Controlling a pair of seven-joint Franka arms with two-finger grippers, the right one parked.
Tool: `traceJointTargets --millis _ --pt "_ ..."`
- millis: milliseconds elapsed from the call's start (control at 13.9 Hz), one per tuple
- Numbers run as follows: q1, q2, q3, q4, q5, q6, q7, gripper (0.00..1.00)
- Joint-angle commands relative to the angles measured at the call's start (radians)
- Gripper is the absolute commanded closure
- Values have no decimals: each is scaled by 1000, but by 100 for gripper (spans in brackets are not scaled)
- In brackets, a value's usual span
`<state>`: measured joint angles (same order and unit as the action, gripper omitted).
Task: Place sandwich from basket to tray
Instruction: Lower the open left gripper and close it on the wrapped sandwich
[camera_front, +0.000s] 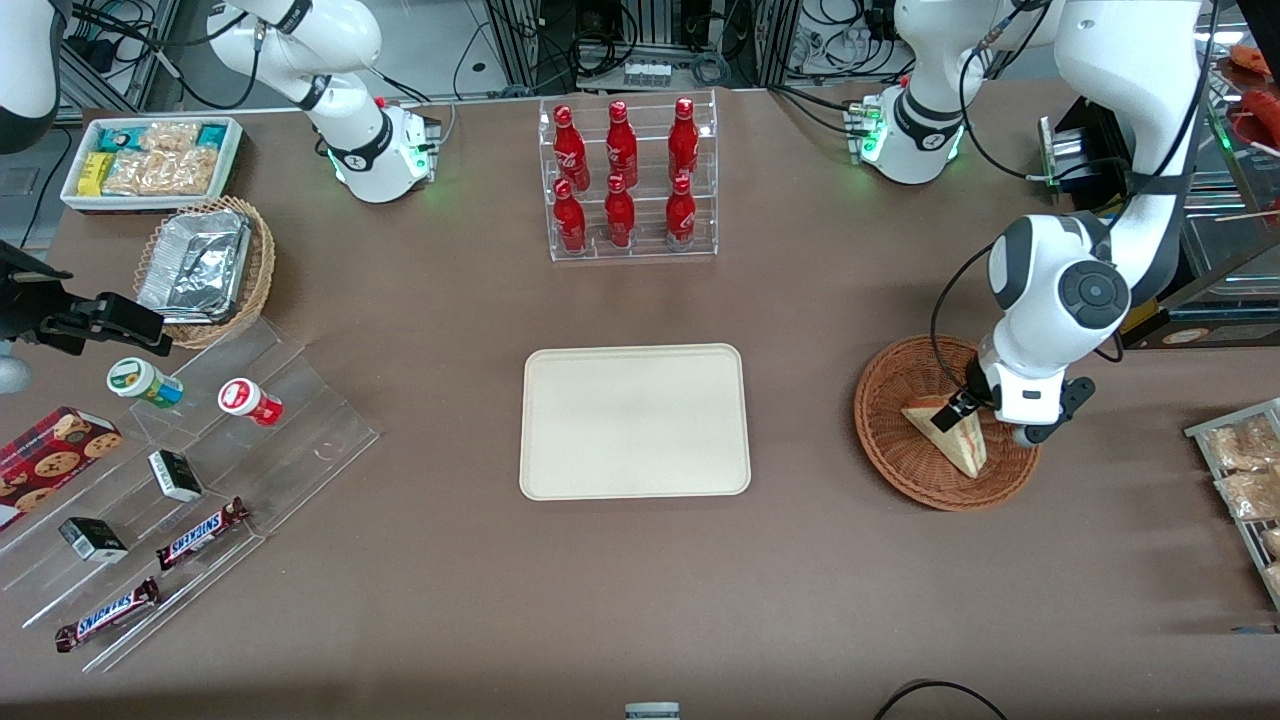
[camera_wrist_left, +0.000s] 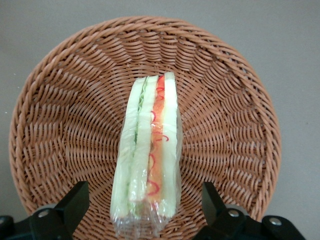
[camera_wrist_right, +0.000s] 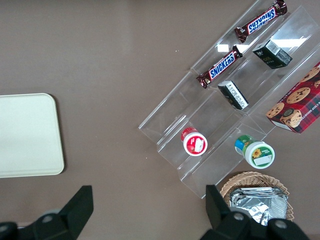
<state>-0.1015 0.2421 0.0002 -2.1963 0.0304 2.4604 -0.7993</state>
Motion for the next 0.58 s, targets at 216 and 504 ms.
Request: traceJointTargets --millis 216,504 --pt "-4 42 3 3 14 51 -43 65" --pt "-6 22 3 1 16 34 -58 100"
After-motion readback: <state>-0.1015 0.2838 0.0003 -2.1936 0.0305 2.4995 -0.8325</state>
